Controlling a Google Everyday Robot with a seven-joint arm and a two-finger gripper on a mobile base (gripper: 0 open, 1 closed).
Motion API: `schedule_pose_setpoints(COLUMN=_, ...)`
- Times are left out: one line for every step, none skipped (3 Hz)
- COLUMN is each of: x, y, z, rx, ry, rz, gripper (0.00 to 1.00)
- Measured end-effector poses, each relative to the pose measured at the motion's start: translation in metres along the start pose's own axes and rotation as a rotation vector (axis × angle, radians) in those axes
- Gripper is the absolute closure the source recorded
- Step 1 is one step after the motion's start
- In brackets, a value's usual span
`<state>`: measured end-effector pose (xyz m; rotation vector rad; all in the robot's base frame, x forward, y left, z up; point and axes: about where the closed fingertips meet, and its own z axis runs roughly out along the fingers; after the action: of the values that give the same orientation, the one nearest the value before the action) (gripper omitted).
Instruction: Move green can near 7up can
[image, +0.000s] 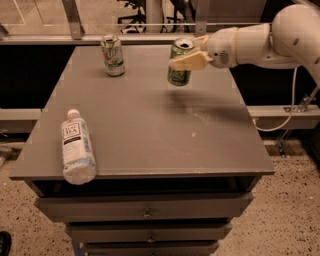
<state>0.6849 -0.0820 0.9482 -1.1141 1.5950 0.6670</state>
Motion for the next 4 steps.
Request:
schedule_pose_setpoints(x=-0.018, y=-0.015, z=0.053, rx=-0.026, ry=-0.014, rz=-0.029, gripper=1.0)
schedule_pose_setpoints(x=-0.028, y=-0.027, z=0.101, rx=-0.052, ry=-0.007, rz=-0.047, gripper=1.0)
schedule_pose_setpoints(x=-0.029, y=-0.035, z=0.133, rx=-0.064, ry=0.006, rz=-0.047, gripper=1.0)
schedule_pose_setpoints(x=-0.027, y=-0.038, z=0.153, rx=-0.075, ry=0.016, rz=-0.041, gripper=1.0)
